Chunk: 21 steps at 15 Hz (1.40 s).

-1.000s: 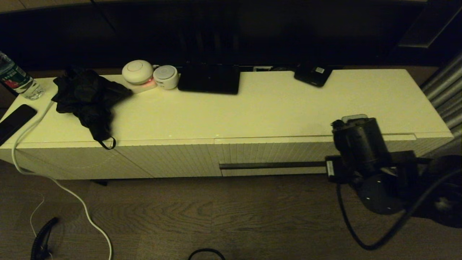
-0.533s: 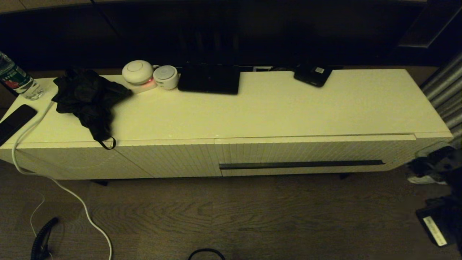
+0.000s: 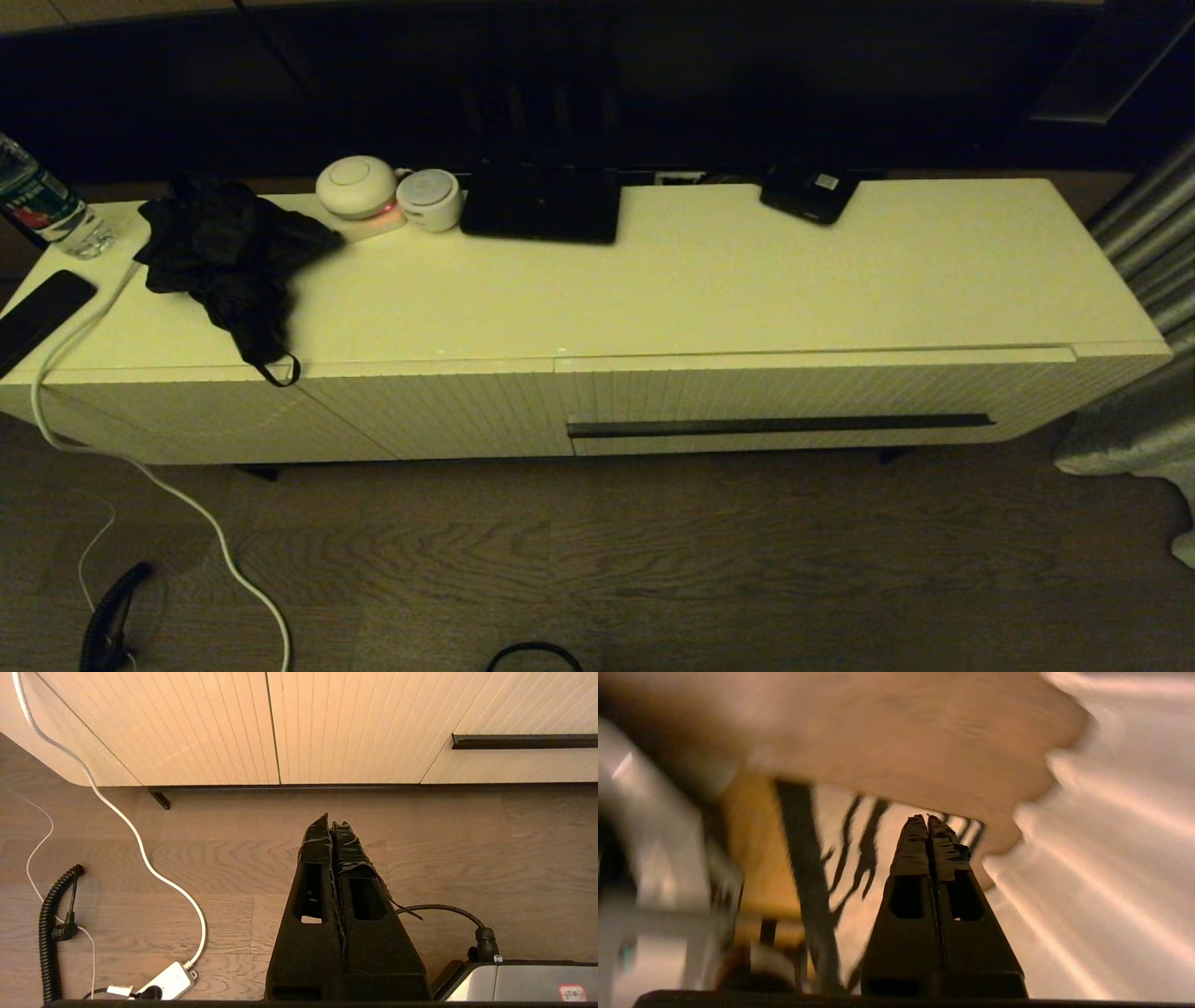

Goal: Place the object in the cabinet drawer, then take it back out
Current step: Open the drawer

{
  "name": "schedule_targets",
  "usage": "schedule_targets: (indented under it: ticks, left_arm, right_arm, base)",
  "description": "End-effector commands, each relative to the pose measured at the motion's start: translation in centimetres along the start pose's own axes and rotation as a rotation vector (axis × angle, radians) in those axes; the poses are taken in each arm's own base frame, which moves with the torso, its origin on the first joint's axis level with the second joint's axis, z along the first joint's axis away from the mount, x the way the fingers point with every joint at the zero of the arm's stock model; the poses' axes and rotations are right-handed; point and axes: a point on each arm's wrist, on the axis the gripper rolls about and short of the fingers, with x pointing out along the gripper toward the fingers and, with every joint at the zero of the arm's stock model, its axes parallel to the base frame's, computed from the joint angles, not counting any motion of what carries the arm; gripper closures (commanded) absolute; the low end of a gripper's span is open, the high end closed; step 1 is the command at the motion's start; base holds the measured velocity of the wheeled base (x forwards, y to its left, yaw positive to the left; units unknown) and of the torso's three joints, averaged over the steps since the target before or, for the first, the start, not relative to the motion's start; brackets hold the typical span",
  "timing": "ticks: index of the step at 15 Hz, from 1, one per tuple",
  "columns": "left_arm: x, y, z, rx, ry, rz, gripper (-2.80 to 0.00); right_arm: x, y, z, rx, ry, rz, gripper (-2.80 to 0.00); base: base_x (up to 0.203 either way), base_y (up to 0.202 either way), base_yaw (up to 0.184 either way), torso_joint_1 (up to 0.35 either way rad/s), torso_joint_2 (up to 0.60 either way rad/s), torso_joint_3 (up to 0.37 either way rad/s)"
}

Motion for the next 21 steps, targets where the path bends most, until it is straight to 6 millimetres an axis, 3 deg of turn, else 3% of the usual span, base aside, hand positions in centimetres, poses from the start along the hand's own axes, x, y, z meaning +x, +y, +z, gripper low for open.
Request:
schedule_targets:
  ticks: [1,5,10,14,19,21]
  left_arm:
    - [0.0,0.0,0.0,-0.001,0.000,0.000,0.00]
    - [0.0,0.0,0.0,-0.001,0.000,0.000,0.00]
    - [0.0,0.0,0.0,-0.001,-0.001,0.000,0.00]
    - [0.0,0.0,0.0,-0.001,-0.001,0.000,0.00]
    - [0.0,0.0,0.0,-0.001,-0.002,0.000,0.00]
    - [0.0,0.0,0.0,-0.001,0.000,0.000,0.00]
  right_arm:
    - [-1.7,0.3,-1.8,-0.178,-0.082,0.138,0.00]
    - [0.3,0.3,-0.5,-0.541,-0.102,0.242,0.00]
    - [4.9,0.1,2.7,-0.796,-0.232,0.344,0.00]
    - [9.3,0.9,3.8,-0.939,-0.274,0.356,0.00]
    - [15.1,3.8,7.4,-1.069,-0.455,0.300,0.00]
    - [16.7,4.8,7.8,-1.070,-0.466,0.313,0.00]
  base:
    - [0.000,0.000,0.000,0.000,0.00,0.000]
    - [0.000,0.000,0.000,0.000,0.00,0.000]
    - [0.000,0.000,0.000,0.000,0.00,0.000]
    - [0.000,0.000,0.000,0.000,0.00,0.000]
    - [0.000,0.000,0.000,0.000,0.00,0.000]
    - [0.000,0.000,0.000,0.000,0.00,0.000]
